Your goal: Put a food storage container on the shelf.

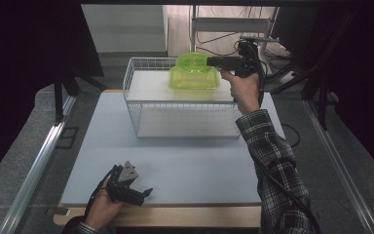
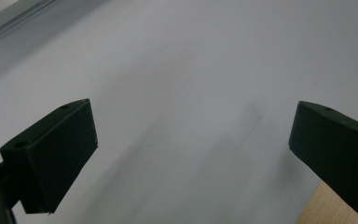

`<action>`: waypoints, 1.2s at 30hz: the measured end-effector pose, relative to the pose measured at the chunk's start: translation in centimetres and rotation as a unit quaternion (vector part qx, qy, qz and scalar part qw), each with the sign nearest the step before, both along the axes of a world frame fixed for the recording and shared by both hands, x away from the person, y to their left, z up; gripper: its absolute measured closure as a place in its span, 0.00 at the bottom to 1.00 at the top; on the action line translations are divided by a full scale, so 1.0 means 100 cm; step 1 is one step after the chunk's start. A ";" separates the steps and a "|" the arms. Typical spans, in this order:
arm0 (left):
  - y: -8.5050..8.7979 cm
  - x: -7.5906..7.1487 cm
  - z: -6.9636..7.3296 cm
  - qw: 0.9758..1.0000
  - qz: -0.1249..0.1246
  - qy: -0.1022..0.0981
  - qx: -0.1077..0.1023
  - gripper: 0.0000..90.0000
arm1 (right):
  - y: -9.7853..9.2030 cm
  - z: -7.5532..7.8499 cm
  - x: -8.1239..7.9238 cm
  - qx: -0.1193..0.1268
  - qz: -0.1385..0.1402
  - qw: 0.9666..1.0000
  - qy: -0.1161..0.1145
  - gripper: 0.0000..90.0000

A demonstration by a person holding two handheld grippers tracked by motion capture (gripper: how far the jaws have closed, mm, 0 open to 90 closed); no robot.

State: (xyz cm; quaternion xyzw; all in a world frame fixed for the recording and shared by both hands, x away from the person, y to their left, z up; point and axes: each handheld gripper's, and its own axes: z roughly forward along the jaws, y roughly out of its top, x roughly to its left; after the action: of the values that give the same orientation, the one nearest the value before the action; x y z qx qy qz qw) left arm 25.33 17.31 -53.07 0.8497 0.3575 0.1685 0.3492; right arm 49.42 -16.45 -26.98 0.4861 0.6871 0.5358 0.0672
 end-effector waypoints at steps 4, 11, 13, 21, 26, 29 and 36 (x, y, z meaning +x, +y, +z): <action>0.000 0.000 0.000 1.000 0.000 0.000 0.001 0.01 | -0.001 0.000 -0.004 -0.006 0.016 1.000 -0.007 0.38; 0.000 0.000 0.000 1.000 0.001 0.000 0.001 0.01 | 0.001 0.000 -0.012 -0.020 0.031 0.999 -0.024 0.29; 0.000 0.000 0.000 1.000 0.001 0.000 0.001 0.01 | 0.001 -0.001 -0.015 -0.028 0.036 0.999 -0.026 0.26; -0.001 0.000 0.000 1.000 -0.001 0.000 0.003 0.01 | 0.001 -0.007 -0.023 -0.031 0.058 0.997 -0.032 0.19; -0.001 0.000 0.000 1.000 0.000 0.001 0.001 0.01 | -0.001 -0.012 -0.027 -0.033 0.066 0.997 -0.033 0.15; -0.001 0.000 0.000 1.000 0.000 0.001 0.001 0.01 | -0.002 -0.013 -0.030 -0.039 0.070 0.996 -0.039 0.13; -0.001 0.000 0.000 1.000 -0.001 0.000 0.003 0.01 | -0.005 -0.017 -0.039 -0.051 0.081 0.994 -0.054 0.09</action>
State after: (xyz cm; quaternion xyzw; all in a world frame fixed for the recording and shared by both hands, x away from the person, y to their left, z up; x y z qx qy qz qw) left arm 25.33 17.23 -53.08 0.8508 0.3564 0.1695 0.3469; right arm 45.54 -16.93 -28.67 0.3950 0.7460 0.5292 0.0858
